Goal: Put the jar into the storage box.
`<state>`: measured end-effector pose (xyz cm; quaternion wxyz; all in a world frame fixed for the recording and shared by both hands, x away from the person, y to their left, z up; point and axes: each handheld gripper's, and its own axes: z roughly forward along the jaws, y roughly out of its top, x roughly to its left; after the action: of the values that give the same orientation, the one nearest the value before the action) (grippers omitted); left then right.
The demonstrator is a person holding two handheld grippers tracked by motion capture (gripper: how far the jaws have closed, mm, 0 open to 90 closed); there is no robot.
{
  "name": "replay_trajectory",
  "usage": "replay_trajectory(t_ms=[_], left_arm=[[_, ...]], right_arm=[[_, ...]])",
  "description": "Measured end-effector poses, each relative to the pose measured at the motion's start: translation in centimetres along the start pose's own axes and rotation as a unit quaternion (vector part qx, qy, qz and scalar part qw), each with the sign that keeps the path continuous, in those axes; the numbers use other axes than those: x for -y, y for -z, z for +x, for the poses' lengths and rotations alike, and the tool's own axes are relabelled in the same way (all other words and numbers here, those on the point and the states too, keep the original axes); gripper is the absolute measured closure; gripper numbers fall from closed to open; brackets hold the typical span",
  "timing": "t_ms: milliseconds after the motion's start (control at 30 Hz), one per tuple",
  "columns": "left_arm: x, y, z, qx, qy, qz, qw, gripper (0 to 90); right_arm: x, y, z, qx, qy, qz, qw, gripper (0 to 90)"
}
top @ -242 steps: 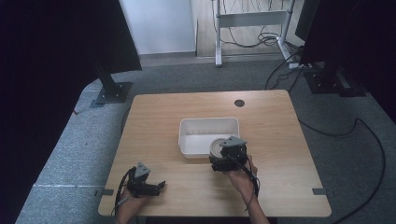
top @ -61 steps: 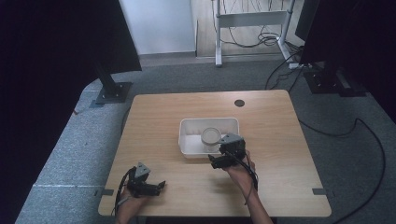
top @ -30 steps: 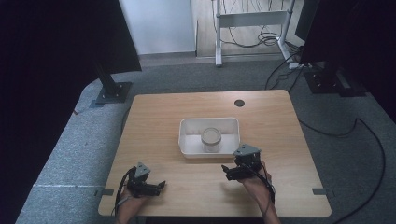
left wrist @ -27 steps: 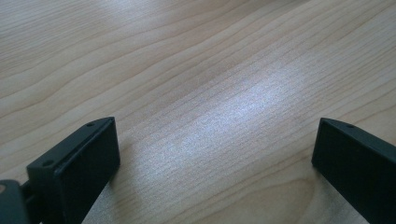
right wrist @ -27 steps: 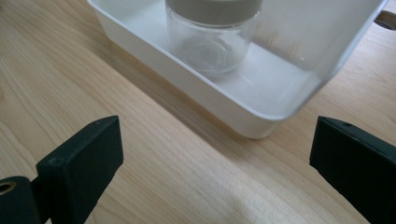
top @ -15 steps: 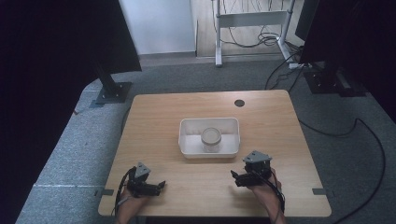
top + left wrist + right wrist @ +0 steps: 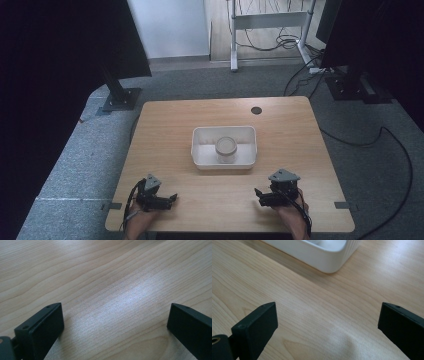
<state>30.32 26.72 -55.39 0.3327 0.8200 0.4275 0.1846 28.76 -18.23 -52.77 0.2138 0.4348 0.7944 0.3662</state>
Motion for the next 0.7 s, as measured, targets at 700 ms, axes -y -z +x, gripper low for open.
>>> replay_trajectory(t_ms=[700], left_arm=[[0.0, 0.0, -0.1, -0.002, 0.001, 0.000, 1.0000, 0.5]], right_arm=[[3.6, -0.1, -0.4, 0.018, -0.019, 0.019, 0.9995, 2.3]])
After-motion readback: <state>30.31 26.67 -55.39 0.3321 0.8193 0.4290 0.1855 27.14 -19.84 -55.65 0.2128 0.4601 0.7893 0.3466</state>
